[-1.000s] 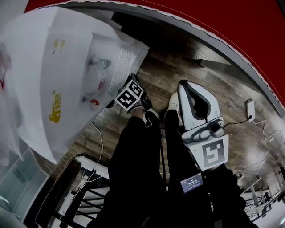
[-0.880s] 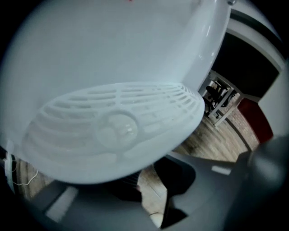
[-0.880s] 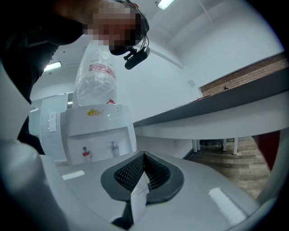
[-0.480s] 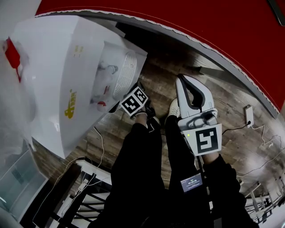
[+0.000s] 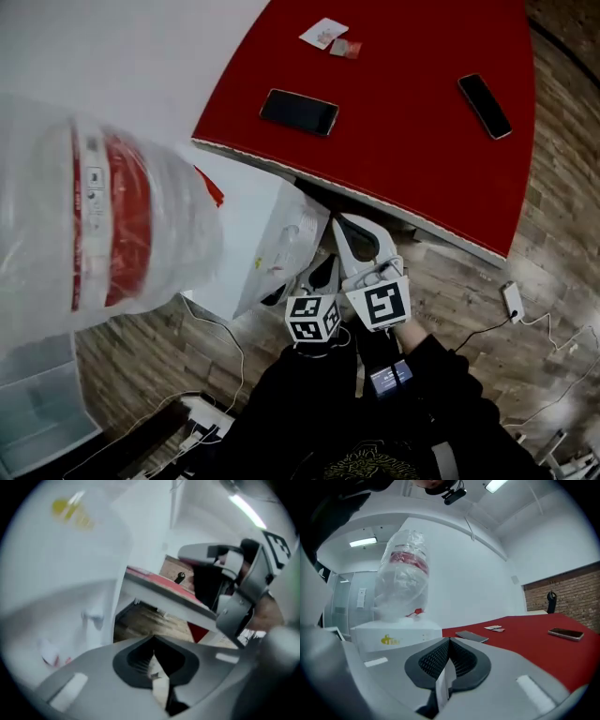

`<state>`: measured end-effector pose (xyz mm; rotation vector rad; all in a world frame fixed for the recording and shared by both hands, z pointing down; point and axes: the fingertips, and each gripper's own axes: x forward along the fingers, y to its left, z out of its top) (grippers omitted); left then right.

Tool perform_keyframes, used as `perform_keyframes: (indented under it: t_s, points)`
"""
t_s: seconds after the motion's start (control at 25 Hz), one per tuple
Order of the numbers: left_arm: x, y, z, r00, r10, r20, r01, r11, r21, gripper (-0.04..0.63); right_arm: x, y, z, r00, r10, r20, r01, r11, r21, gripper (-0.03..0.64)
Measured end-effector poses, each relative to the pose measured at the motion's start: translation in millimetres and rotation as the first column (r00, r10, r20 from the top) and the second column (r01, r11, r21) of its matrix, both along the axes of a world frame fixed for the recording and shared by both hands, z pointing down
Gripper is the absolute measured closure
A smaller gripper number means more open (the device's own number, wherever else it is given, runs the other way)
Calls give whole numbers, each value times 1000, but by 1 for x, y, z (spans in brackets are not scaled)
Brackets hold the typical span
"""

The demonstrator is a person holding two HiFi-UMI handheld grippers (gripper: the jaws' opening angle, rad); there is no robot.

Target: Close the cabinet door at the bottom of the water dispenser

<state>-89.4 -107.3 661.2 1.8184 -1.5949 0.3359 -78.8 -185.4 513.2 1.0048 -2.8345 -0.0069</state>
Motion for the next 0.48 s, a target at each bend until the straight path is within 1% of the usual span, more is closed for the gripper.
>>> perform_keyframes:
  t_s: [0.04,0.12,0.2,0.24,0.32,0.4,0.48]
  points:
    - [-3,-8,-28,999,7,47,-10,998,60,589,1,-2,-12,1000,13,12,-13,1000,-2,618]
    - [-12,-22,-79,993,-20,118,0,985,172,589,2,-5,-32,998,42,45,-41,999,-21,618]
    - [-19,-27,-121,984,-53,169,9,968,249,589,1,-2,-51,998,44,53,-43,999,-14,618]
    - [-22,-25,-138,979,-65,194,9,961,275,589,0,2,-61,998,40,57,-39,999,-9,618]
    - [-31,-17,-165,969,-91,229,16,951,309,589,-1,9,-80,995,44,94,-40,999,-37,618]
    - [-44,-10,-184,964,-130,234,46,942,331,589,-5,13,-96,992,50,118,-43,997,-59,618]
    - [-57,-9,-200,959,-180,219,93,929,358,589,-10,10,-109,993,39,112,-35,999,-41,618]
